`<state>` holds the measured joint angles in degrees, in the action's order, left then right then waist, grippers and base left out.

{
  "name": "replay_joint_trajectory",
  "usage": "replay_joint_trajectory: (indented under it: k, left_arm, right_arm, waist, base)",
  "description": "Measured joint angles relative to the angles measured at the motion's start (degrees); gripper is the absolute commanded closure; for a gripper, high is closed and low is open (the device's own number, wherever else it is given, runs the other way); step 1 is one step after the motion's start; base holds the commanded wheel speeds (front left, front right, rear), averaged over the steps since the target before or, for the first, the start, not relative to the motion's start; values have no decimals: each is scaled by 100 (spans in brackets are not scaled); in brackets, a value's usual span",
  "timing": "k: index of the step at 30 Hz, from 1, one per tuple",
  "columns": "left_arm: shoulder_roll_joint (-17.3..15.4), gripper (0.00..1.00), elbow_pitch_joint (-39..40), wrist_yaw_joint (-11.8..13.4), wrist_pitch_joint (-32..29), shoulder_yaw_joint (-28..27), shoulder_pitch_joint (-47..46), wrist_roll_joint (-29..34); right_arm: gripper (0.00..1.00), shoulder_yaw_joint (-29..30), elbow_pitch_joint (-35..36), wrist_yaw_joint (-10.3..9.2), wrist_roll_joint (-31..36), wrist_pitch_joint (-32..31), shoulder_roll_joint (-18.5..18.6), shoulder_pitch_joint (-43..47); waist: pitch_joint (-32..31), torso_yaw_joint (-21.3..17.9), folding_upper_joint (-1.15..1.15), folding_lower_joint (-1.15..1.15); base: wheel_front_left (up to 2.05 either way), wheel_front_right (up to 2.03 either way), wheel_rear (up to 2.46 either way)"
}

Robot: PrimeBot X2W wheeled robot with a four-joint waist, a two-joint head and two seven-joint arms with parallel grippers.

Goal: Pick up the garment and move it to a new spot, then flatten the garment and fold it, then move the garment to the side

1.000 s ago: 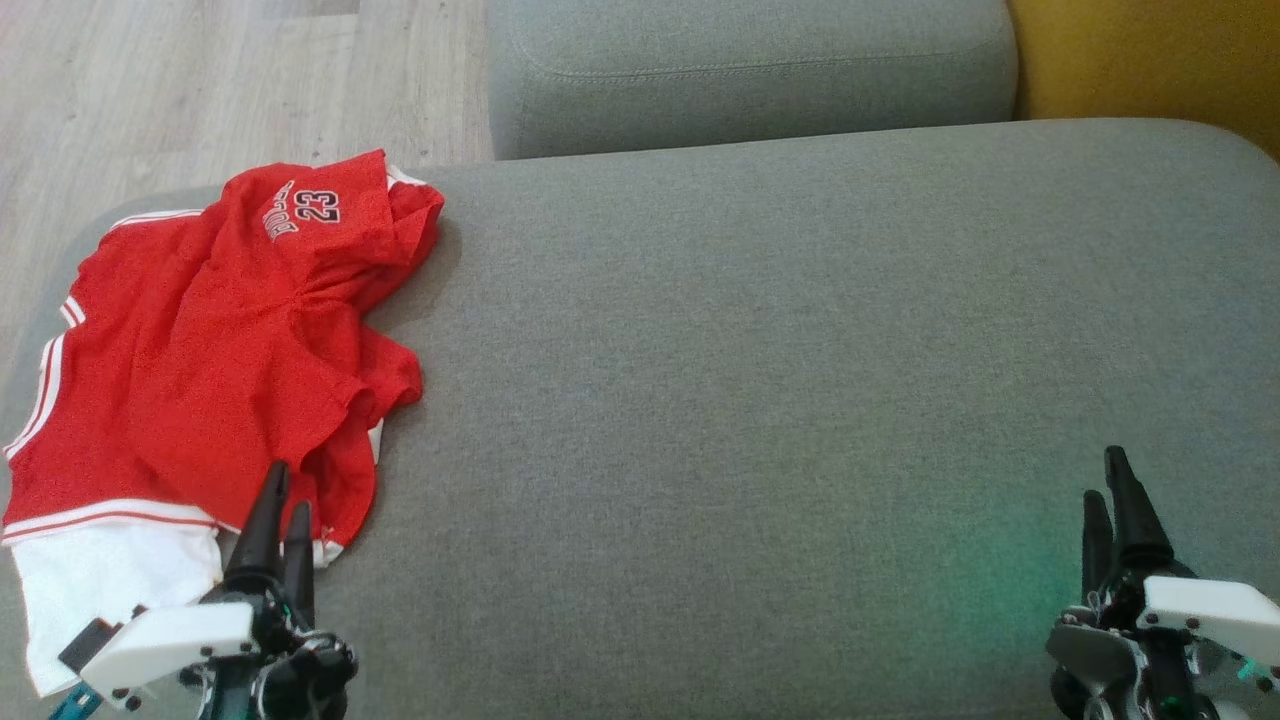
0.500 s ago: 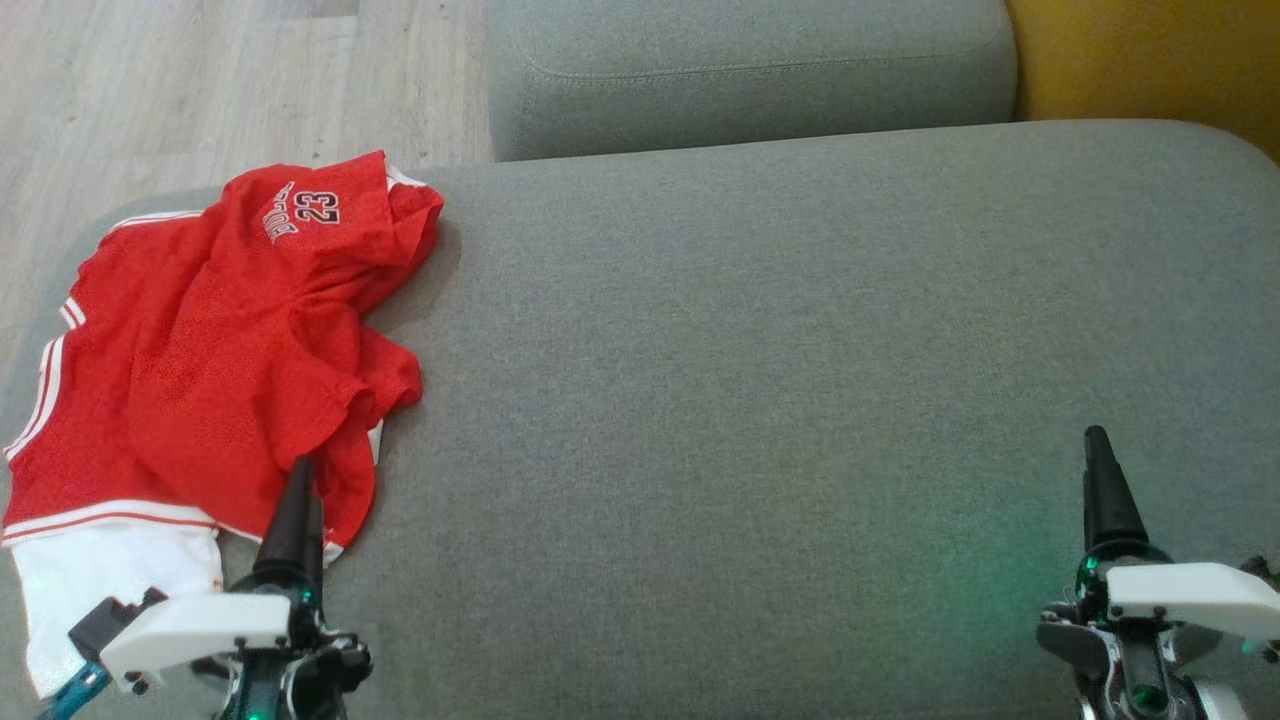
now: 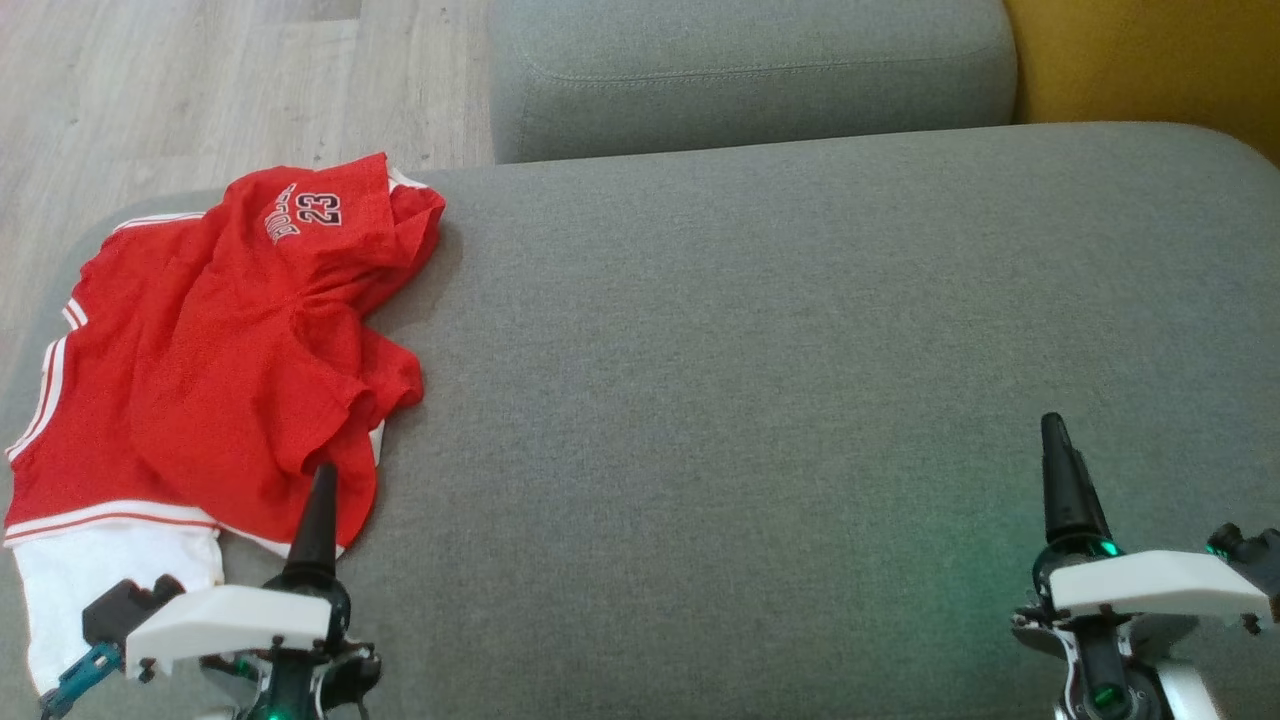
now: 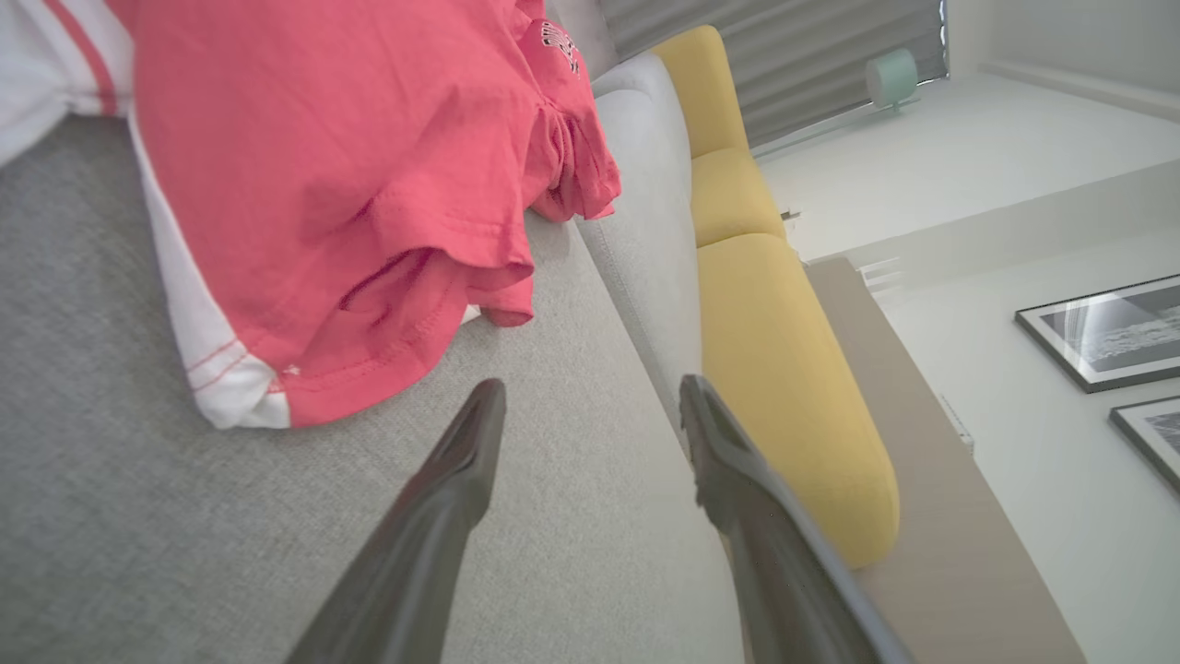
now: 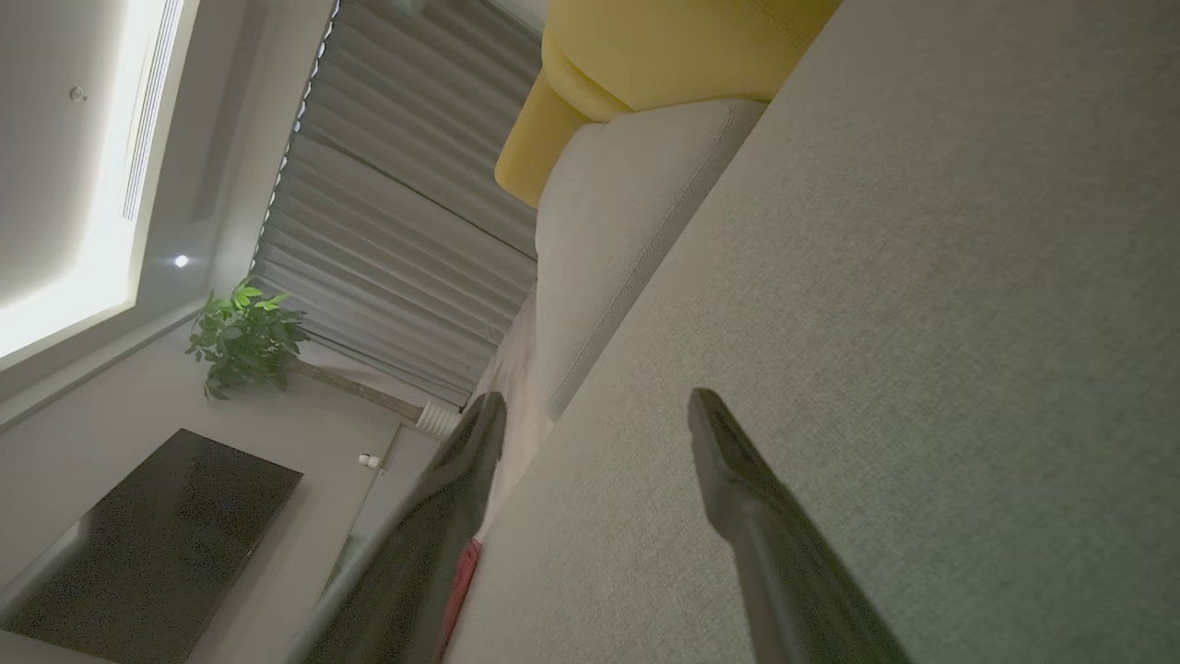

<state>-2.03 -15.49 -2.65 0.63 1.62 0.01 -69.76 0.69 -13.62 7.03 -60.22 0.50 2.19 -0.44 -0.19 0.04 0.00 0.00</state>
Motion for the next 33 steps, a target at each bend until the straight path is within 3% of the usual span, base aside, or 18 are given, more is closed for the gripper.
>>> replay_joint_trajectory:
  k: [33]
  left_arm:
    - [-187,0,205,292,512,416,116,2844]
  right_arm:
    - [0,-357,105,0,2660,516,2,17]
  waist:
    - [-51,-16,0,0]
  base:
    - [0,0,0]
